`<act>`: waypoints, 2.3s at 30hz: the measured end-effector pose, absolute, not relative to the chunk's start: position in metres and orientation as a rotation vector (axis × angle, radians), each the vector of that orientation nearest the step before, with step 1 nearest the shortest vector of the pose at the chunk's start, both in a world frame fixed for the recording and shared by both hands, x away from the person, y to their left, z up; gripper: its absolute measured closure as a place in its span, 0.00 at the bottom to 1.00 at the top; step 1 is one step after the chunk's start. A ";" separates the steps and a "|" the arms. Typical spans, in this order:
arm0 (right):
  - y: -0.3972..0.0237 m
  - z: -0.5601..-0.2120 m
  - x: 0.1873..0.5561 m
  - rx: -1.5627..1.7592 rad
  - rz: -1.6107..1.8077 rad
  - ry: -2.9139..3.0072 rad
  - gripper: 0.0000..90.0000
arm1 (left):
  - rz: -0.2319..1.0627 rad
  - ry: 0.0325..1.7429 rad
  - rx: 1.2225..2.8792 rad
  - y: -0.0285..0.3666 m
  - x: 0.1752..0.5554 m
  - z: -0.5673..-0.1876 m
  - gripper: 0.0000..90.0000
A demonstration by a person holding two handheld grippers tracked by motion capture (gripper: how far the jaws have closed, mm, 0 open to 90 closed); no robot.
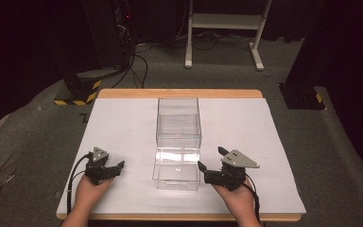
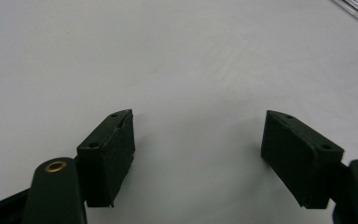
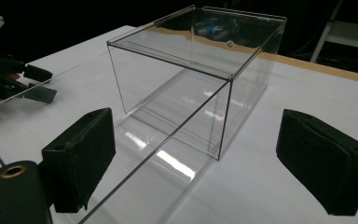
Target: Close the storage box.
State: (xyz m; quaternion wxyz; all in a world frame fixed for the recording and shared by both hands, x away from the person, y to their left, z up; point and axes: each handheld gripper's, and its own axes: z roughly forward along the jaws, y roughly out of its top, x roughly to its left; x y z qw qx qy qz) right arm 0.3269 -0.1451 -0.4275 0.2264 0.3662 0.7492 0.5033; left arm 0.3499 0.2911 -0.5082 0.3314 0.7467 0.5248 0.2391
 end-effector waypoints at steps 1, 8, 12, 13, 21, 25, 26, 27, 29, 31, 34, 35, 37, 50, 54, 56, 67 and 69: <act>-0.145 -0.428 0.327 1.006 1.388 2.069 0.13 | 0.625 1.372 1.951 0.291 0.350 -0.508 0.29; -0.139 -0.429 0.323 0.995 1.410 2.090 0.13 | 0.624 1.371 1.952 0.291 0.350 -0.508 0.29; -0.134 -0.430 0.321 0.981 1.417 2.106 0.13 | 0.625 1.372 1.951 0.291 0.350 -0.508 0.29; -0.133 -0.430 0.320 0.979 1.420 2.112 0.13 | 0.623 1.371 1.952 0.291 0.350 -0.508 0.29; -0.124 -0.434 0.316 0.954 1.442 2.147 0.13 | 0.622 1.371 1.952 0.291 0.350 -0.508 0.29; -0.120 -0.436 0.315 0.942 1.448 2.171 0.13 | 0.623 1.371 1.952 0.291 0.350 -0.508 0.29; -0.119 -0.436 0.314 0.940 1.446 2.178 0.13 | 0.622 1.372 1.951 0.291 0.350 -0.508 0.29; -0.119 -0.437 0.313 0.936 1.448 2.183 0.13 | 0.623 1.372 1.951 0.291 0.350 -0.508 0.29; -0.119 -0.436 0.311 0.931 1.448 2.189 0.13 | 0.623 1.372 1.951 0.291 0.350 -0.508 0.29; -0.121 -0.435 0.309 0.933 1.452 2.185 0.13 | 0.623 1.371 1.952 0.291 0.350 -0.508 0.29; -0.127 -0.436 0.305 0.946 1.463 2.177 0.14 | 0.624 1.372 1.953 0.291 0.350 -0.508 0.29; -0.129 -0.437 0.304 0.943 1.454 2.180 0.14 | 0.624 1.372 1.952 0.291 0.350 -0.508 0.29; -0.131 -0.440 0.302 0.948 1.447 2.192 0.14 | 0.625 1.372 1.953 0.291 0.350 -0.508 0.29; -0.133 -0.451 0.301 0.958 1.442 2.213 0.13 | 0.626 1.373 1.952 0.291 0.350 -0.508 0.29; -0.133 -0.453 0.301 0.950 1.421 2.231 0.13 | 0.626 1.373 1.952 0.291 0.350 -0.508 0.29; -0.133 -0.455 0.301 0.943 1.415 2.239 0.13 | 0.626 1.373 1.952 0.291 0.350 -0.508 0.29; -0.135 -0.463 0.313 0.997 1.389 2.222 0.14 | 0.624 1.373 1.951 0.291 0.350 -0.508 0.29; -0.134 -0.464 0.316 1.001 1.383 2.218 0.14 | 0.625 1.373 1.951 0.291 0.350 -0.508 0.29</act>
